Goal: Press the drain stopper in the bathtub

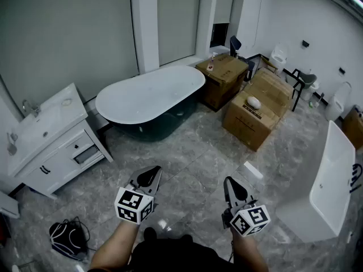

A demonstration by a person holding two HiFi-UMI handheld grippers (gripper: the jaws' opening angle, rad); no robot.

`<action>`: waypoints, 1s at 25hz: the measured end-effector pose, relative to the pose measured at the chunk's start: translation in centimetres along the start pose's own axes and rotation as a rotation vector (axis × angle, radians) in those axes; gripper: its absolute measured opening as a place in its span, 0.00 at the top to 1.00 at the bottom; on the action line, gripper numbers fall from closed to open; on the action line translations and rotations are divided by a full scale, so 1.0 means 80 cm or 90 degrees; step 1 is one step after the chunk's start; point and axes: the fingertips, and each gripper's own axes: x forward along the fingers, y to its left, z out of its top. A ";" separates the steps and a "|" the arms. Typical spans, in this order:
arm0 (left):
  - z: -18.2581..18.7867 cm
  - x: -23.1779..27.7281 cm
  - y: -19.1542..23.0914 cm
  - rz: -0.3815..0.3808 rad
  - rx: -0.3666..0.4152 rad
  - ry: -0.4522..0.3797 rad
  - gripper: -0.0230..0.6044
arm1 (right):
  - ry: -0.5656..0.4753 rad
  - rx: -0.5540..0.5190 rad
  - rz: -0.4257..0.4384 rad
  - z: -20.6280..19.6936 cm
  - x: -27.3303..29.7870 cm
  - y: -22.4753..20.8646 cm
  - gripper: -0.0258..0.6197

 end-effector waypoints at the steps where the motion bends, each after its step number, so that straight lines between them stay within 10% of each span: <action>1: 0.002 0.003 -0.005 0.001 0.000 -0.003 0.94 | 0.000 -0.001 0.002 0.000 -0.003 -0.003 0.95; 13: 0.009 0.035 -0.063 -0.025 0.057 0.000 0.94 | 0.001 0.012 0.031 0.001 -0.035 -0.026 0.94; 25: -0.024 0.148 -0.008 -0.031 -0.018 0.024 0.94 | 0.004 0.065 -0.010 0.002 0.033 -0.121 0.94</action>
